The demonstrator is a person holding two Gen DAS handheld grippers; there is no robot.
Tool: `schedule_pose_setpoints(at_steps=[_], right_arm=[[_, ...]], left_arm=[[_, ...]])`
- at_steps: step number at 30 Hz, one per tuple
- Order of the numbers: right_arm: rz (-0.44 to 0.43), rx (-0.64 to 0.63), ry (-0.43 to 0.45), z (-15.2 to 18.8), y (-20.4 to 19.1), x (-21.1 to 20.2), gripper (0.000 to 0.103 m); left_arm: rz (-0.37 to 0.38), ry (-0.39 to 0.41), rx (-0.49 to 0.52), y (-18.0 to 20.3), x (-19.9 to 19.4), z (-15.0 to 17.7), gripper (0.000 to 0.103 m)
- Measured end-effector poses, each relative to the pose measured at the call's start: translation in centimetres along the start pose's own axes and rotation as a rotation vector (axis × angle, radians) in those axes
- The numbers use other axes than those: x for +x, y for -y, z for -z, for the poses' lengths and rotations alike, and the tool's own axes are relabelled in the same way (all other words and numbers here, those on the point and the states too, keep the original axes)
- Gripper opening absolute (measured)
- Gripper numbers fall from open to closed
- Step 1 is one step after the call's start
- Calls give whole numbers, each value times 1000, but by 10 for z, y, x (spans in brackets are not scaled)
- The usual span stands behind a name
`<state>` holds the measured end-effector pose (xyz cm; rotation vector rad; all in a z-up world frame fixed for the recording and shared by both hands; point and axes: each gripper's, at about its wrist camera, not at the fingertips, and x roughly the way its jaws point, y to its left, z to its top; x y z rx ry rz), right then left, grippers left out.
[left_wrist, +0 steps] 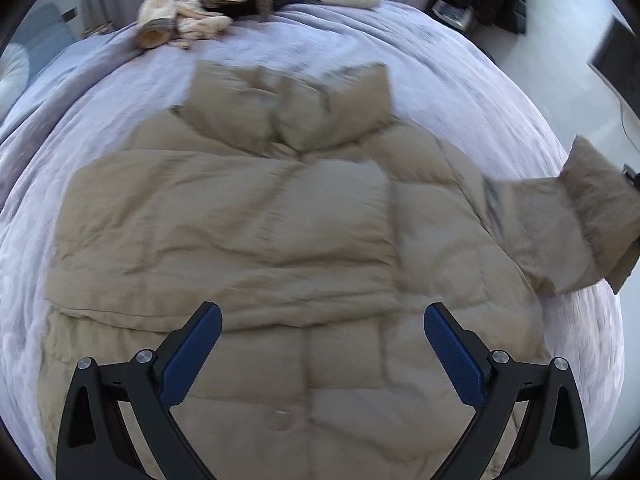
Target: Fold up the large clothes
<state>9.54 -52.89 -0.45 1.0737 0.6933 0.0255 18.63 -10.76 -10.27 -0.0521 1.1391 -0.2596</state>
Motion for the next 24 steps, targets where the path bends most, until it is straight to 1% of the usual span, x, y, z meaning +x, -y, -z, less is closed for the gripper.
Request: schedule_pose_setpoints(at_steps=[2,3,5,6,7,9,10,13,15,17,18,20,22,23,24], right_arm=[[-6,-87,-39,8,-33,20,10],[-3,-162,-74,19,-59,38,10],[16,-275,-123,41,-93,60,10],[43,-369,-157,59,-117,80,10],[63,-429,-183,77,-131,93,10],[103,-528,-252,114,-153,127,10],[118,-555,-283,130,-159,143,10],[171,-623,-377,183,-155,185,10],[228,-655,-427,220,-134,198,10],[284,-641,-466,236,-112,212,10],[303,-632,-479,247,-101,210,11],[355,-596,-510,254,-85,218,12],[365,-570,-529,251,-80,215,21],[358,-559,-531,248,-81,210,39],[355,-551,-529,246,-83,205,62]], left_arm=[[-20,19,-27,-19,-5,-4,101],[-29,29,-44,-32,-9,-6,101],[-44,41,-68,-51,-14,-8,101],[-53,48,-79,-60,-16,-8,101],[-66,55,-92,-71,-19,-8,101],[-96,68,-125,-96,-24,-8,101],[-105,71,-137,-103,-25,-7,101],[-134,74,-193,-133,-30,0,101],[-138,69,-212,-146,-32,5,101],[-141,60,-224,-157,-30,10,101],[-141,54,-226,-161,-28,12,101],[-140,47,-227,-164,-23,12,101],[-134,46,-229,-166,-21,12,101],[-128,45,-229,-166,-19,11,101],[-121,44,-229,-167,-19,10,101]])
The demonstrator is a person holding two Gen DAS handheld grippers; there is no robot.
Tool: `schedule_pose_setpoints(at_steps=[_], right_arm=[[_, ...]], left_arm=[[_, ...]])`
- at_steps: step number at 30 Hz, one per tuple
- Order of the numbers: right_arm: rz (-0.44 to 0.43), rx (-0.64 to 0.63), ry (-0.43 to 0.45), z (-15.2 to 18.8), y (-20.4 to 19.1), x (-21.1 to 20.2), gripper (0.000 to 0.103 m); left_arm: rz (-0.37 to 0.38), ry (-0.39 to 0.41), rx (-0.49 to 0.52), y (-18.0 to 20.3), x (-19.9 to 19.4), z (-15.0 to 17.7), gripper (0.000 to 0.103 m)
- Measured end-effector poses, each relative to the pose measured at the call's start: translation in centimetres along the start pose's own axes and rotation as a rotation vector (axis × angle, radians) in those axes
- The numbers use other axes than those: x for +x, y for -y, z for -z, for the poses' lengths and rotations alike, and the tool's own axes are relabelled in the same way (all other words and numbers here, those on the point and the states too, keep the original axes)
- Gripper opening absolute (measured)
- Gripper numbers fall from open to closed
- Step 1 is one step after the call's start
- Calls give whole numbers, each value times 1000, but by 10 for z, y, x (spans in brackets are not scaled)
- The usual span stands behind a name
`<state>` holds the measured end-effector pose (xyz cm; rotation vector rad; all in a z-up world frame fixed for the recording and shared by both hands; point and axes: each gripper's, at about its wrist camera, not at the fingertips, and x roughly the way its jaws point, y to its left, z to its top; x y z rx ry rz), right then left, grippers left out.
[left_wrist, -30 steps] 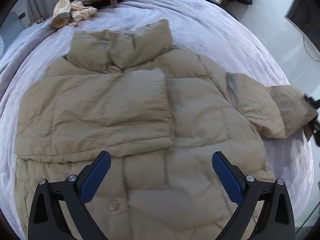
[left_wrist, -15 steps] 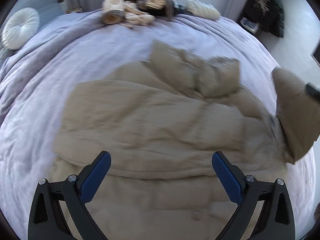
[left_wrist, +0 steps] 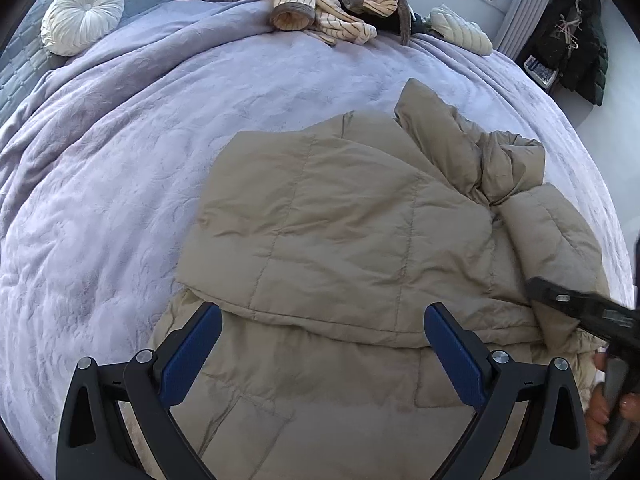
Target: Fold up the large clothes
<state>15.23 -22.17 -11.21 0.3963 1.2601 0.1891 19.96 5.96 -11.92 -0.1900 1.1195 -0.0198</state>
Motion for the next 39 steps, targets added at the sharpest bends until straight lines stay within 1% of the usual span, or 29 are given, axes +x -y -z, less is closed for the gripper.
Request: schedule_pose_setpoints(at_steps=[1,2,4,6,8,9,10,11,12,13,14,16,18,20,22,23,24,26,27,29,30,31,32,33,35,37,39], right_arm=[[-5,14,18,2,1,-12,69],[-11,25,32,2,2,-22,70],[-15,87,77,6,14,-44,70],[-2,232,133,9,44,-59,70],[-28,364,160,5,71,-64,70],[-59,451,178,4,87,-62,63],[-91,515,198,1,99,-59,53],[-110,540,210,-4,104,-57,25],[-113,529,230,-9,102,-58,10],[-112,503,246,-13,97,-60,10],[-115,436,263,-20,83,-62,10],[-133,309,261,-31,50,-60,10],[-155,169,231,-36,13,-53,10],[-155,47,193,-33,-22,-44,10],[-145,-63,134,-26,-53,-28,10],[-135,-104,105,-21,-64,-20,14],[-106,-165,49,-14,-80,-5,14],[-46,-230,-28,0,-92,14,16],[-18,-250,-59,7,-95,20,20],[24,-264,-92,18,-93,20,24],[33,-261,-94,22,-91,17,25],[23,-249,-94,26,-85,9,26],[13,-231,-95,31,-77,1,35],[4,-206,-90,35,-66,-10,55],[-21,-139,-65,42,-42,-28,81],[-39,-53,-59,42,-22,-38,81],[-58,36,-29,46,-1,-52,81]], left_arm=[[8,-1,-2,0,0,-1,101],[17,-1,-4,0,-1,-1,101],[44,-10,-9,0,1,-4,101],[79,-24,-18,-1,3,-7,101],[134,-38,-35,-3,6,-13,101],[155,-40,-41,-4,6,-15,101],[185,-42,-49,-7,6,-18,101],[217,-47,-58,-9,6,-21,101],[246,-54,-67,-12,6,-23,101],[288,-59,-83,-17,6,-26,101],[316,-61,-95,-21,6,-29,101],[382,-63,-131,-32,3,-33,101],[436,-60,-166,-41,1,-37,101],[496,-52,-215,-53,-1,-43,101],[552,-48,-263,-64,-2,-47,101],[568,-51,-276,-67,-1,-47,101],[583,-56,-290,-69,1,-48,101],[611,-78,-305,-70,6,-48,101],[625,-92,-308,-69,10,-48,101],[667,-132,-323,-66,19,-43,101],[682,-152,-329,-64,24,-41,101],[691,-180,-331,-59,31,-40,101],[684,-197,-325,-55,35,-38,101],[672,-216,-308,-48,40,-36,101],[677,-241,-270,-35,48,-34,101],[668,-268,-237,-20,54,-29,101],[656,-279,-217,-9,59,-27,101]])
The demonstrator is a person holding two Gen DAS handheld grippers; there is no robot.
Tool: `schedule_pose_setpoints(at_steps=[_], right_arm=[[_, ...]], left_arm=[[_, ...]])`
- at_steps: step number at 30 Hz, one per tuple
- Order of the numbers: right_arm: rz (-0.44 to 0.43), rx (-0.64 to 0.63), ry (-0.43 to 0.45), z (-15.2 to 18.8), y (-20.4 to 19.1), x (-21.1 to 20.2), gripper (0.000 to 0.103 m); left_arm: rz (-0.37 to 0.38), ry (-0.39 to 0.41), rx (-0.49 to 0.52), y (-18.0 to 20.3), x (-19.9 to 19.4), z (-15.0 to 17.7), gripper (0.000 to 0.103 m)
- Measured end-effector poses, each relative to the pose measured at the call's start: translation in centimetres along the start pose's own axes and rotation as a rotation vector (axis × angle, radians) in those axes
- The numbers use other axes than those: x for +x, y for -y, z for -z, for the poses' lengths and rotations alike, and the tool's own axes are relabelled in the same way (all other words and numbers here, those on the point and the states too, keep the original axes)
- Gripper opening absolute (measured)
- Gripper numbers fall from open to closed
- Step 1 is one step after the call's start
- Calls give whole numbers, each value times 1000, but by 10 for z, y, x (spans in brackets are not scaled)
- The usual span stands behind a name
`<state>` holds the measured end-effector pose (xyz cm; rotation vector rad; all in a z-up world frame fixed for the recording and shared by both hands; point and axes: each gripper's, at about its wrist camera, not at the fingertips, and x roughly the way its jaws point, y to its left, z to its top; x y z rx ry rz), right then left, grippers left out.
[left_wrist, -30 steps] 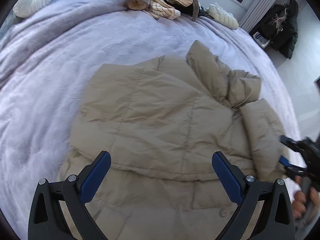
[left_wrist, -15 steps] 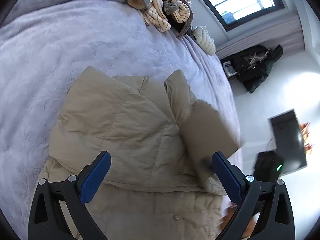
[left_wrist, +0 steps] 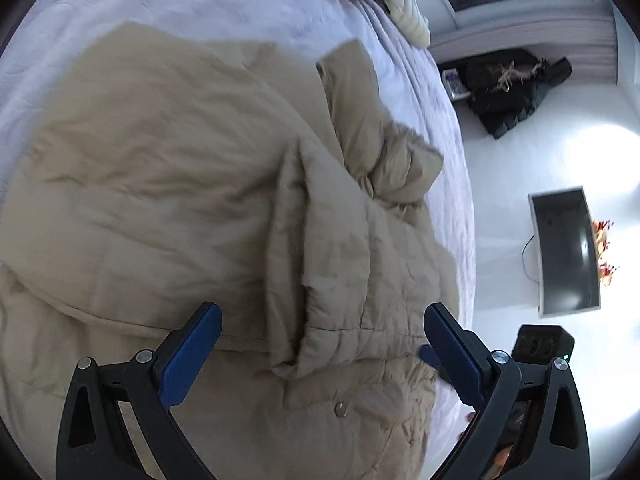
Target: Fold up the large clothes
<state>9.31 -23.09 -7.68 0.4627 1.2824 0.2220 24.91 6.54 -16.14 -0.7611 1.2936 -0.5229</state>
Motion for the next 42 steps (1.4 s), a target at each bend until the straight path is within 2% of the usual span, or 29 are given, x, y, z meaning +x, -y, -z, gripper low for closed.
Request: schedule_pose_setpoints(at_steps=[3,4,5,6,7,11,16,17,18,20,22,25,27,29,34,37,38,39,40,41,42], right_arm=[[-35,154,53,10,39,-22,81],[-37,198,60,15,51,-28,81],[-35,228,62,17,59,-31,81],[-25,264,66,23,72,-35,81],[-8,296,68,28,83,-39,81],[7,390,115,35,115,-52,81],[-2,491,198,24,152,-63,80],[-9,522,217,20,159,-62,76],[4,538,224,16,164,-59,55],[85,534,210,11,173,-54,15],[99,540,203,10,180,-46,15],[90,546,200,12,183,-40,15],[89,532,200,12,181,-39,15],[91,521,184,11,178,-42,15],[125,408,172,17,151,-70,16],[151,313,241,16,136,-96,18],[172,289,267,10,134,-102,32],[186,276,294,2,135,-107,60],[186,281,316,-5,140,-110,71],[171,301,333,-16,148,-110,75],[157,319,328,-24,154,-107,73]], left_arm=[[-64,-14,18,9,12,-2,100],[-68,-17,26,12,14,-2,84],[-63,-28,44,17,16,-3,54],[-69,-46,64,21,18,-5,39],[-100,-48,92,25,18,-6,18],[-143,11,169,29,1,-9,18],[-209,-4,166,10,6,-6,18],[-222,0,170,8,8,-5,18],[-231,8,174,7,10,-4,18],[-241,13,177,5,13,-3,18],[-283,20,178,5,14,-2,26],[-334,40,206,8,2,-3,27],[-411,75,246,14,-12,-2,27],[-453,106,270,19,-25,-4,27],[-438,157,322,42,-48,-2,27],[-431,156,344,58,-30,-5,27],[-438,148,347,62,-21,-7,27],[-454,140,343,64,-10,-8,27],[-466,132,335,64,-1,-9,27],[-479,127,326,61,10,-9,27],[-497,127,320,59,18,-8,27]])
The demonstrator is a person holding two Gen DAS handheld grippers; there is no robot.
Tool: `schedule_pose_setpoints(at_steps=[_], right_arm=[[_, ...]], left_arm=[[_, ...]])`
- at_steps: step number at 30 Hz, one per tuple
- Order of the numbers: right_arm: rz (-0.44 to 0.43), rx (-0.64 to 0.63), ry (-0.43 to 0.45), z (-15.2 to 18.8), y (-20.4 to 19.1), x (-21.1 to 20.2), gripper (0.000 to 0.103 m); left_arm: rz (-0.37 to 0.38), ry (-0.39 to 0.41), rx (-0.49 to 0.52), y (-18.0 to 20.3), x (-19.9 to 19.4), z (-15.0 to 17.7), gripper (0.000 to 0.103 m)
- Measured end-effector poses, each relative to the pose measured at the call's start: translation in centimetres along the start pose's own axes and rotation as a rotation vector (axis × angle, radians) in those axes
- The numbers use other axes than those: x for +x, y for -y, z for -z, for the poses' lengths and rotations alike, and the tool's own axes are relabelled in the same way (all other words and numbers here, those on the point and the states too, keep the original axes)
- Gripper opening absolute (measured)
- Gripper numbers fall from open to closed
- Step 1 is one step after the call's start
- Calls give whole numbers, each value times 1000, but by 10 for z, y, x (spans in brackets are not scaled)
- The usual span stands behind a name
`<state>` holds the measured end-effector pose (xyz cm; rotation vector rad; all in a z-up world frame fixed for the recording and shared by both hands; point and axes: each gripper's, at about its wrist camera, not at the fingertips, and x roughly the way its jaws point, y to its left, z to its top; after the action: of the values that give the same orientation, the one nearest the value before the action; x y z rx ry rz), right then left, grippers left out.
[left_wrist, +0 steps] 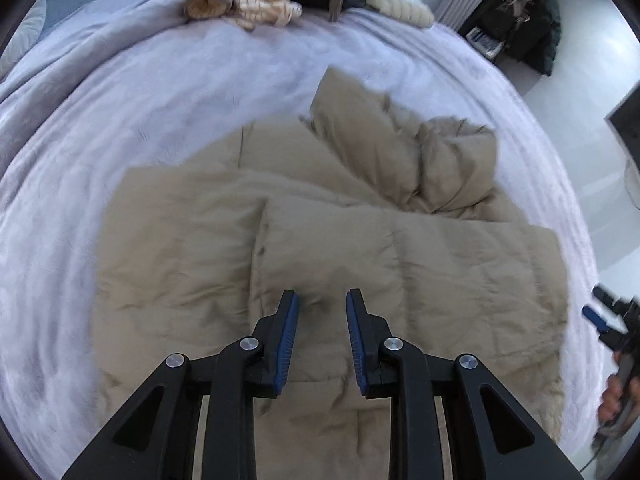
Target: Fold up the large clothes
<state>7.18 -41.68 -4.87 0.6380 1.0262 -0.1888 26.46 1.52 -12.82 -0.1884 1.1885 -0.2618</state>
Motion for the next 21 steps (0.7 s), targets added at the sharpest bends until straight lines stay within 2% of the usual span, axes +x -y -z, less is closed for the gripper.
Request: schedule_pose_setpoints(at_steps=[1,3,4,5,6,7,8,12,14,18,21], right_arm=[[-20,34,-20,-11,7,13,71],[-42,98,-64,-22,20,36,56],[-76,150,-97,-28,29,51,52],[-110,202,-118,-33,36,62,38],[-161,253,-130,-37,40,72,15],[-182,267,-129,-39,40,78,13],[-162,235,-111,-43,36,82,12],[-5,103,-132,-41,29,105,11],[28,89,-129,-35,32,115,11],[78,29,-105,-27,26,117,8],[158,-39,-97,-23,15,112,8]], left_arm=[[-25,-7,-1,1,9,2,27],[-59,-14,-6,-1,22,6,27],[-68,-15,-10,-3,25,7,27],[-69,-16,-15,-5,28,8,27],[-67,-19,-21,-7,30,7,27],[-66,-23,-30,-9,34,7,27],[-64,-26,-33,-10,36,7,27],[-70,-26,-10,-8,43,7,27],[-74,-22,4,-6,46,8,27],[-76,-18,13,-6,50,9,27],[-79,-22,19,-5,52,11,27]])
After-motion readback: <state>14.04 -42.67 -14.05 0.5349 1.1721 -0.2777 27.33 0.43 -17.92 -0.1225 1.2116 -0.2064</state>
